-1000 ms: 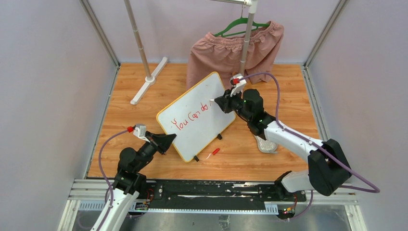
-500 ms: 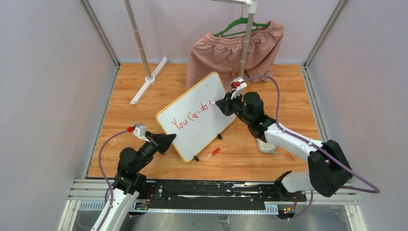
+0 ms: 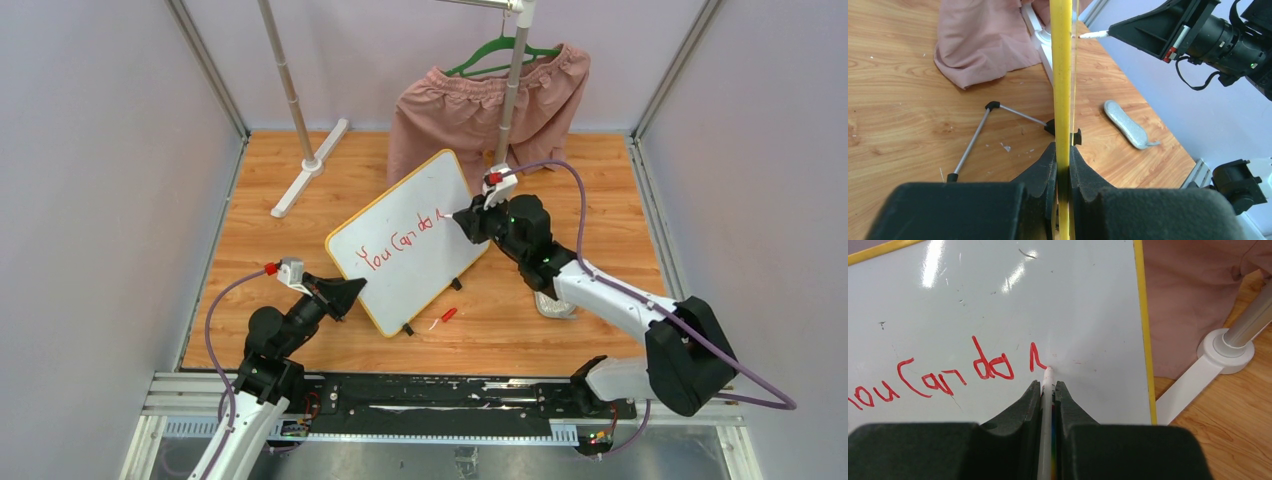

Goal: Write a sentence on the whiteboard

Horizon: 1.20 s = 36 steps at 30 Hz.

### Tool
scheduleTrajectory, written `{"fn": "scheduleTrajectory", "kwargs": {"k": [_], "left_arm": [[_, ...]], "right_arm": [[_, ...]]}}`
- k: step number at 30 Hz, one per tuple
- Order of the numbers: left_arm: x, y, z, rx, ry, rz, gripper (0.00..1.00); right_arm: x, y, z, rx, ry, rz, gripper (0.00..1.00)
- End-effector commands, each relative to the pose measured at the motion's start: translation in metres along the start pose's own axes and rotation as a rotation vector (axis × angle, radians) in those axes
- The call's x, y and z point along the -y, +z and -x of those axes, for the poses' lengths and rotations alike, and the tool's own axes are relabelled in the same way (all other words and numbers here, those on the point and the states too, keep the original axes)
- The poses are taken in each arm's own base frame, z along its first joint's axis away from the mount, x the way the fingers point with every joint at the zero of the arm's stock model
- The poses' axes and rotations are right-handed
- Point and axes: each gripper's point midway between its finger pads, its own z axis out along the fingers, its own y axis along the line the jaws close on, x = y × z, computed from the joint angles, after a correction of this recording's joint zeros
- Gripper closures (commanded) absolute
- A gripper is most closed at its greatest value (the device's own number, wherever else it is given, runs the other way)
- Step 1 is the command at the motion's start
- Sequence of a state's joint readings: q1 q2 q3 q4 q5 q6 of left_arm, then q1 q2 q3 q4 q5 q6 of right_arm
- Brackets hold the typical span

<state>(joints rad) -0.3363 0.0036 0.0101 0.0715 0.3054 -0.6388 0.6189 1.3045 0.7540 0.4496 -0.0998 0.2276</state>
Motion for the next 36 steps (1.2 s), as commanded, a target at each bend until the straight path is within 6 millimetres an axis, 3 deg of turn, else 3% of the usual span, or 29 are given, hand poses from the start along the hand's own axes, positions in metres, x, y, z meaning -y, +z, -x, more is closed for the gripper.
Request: {"fn": "scheduleTrajectory", "kwargs": {"k": [1, 5, 14, 30, 36], "left_arm": [[-0.020, -0.005, -0.038, -0.090, 0.019, 0.029, 1.00], [-0.021, -0.005, -0.038, -0.090, 0.021, 0.032, 1.00], [-0.021, -0.005, -0.038, -0.091, 0.020, 0.032, 1.00], [-0.020, -0.005, -0.038, -0.092, 0.019, 0.028, 1.00], [-0.020, -0.005, -0.038, -0.091, 0.021, 0.029, 1.00]], "right_arm": [[-0.017, -0.007, 0.019, 0.059, -0.007, 0.050, 1.00], [-0.032, -0.008, 0.023, 0.069, -0.016, 0.101, 1.00], [-0.044, -0.002, 0.021, 0.057, -0.023, 0.140, 1.00], [-0.031, 0.009, 0.022, 0.057, -0.035, 0.072, 1.00], [-0.015, 0.010, 0.021, 0.054, -0.031, 0.014, 1.00]]}}
